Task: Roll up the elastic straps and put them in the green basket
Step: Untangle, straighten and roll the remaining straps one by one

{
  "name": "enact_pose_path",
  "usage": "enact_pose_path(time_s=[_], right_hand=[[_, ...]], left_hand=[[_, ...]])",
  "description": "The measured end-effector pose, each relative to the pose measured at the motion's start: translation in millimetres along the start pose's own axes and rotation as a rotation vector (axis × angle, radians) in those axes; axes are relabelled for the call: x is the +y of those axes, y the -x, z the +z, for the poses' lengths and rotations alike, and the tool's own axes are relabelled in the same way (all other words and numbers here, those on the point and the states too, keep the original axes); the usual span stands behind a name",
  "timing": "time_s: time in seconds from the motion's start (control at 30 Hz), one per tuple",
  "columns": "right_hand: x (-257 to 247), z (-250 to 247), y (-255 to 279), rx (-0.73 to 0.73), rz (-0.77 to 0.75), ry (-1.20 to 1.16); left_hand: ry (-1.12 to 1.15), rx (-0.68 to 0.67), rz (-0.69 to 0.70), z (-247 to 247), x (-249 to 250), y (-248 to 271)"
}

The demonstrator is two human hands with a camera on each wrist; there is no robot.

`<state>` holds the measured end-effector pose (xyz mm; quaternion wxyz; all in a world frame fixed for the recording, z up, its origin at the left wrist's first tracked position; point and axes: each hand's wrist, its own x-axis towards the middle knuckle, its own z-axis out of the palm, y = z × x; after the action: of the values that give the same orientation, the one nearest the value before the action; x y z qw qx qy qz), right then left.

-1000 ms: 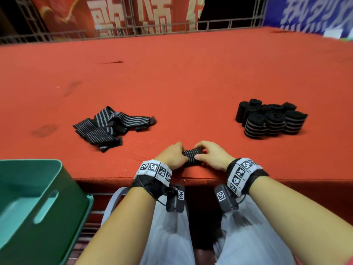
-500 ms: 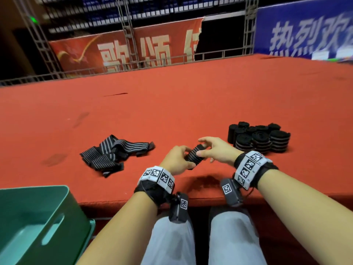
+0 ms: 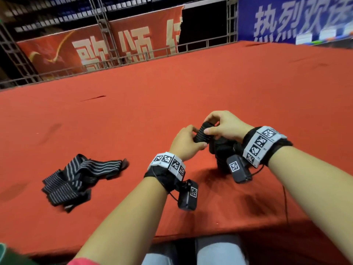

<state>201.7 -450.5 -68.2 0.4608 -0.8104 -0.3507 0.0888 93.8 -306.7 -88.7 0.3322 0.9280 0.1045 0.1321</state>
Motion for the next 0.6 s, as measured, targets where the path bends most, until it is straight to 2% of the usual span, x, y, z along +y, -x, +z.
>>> enact_pose_path(time_s=[0.07,0.13,0.33,0.43,0.6], right_hand=[[15.3,-16.1,-15.9,0.086,0.053,-0.034],[31.3,-31.8,-30.6,0.165,0.117,-0.040],[71.8,-70.5,-67.9,0.328,0.268,-0.042],[86.5,-81.4,-81.8,0.315,0.353,0.003],[109.6,-77.6,-96.7,0.168,0.414,0.125]], left_hand=[[0.043,0.029,-0.008,11.9,7.8,-25.1],[0.050,0.004,-0.011,23.6,12.6,-49.2],[-0.046,-0.227,0.049,54.1,12.6,-109.2],[-0.054,-0.338,0.016,68.5,8.9,-134.0],[-0.040,-0.420,-0.062,87.8,-2.3,-157.9]])
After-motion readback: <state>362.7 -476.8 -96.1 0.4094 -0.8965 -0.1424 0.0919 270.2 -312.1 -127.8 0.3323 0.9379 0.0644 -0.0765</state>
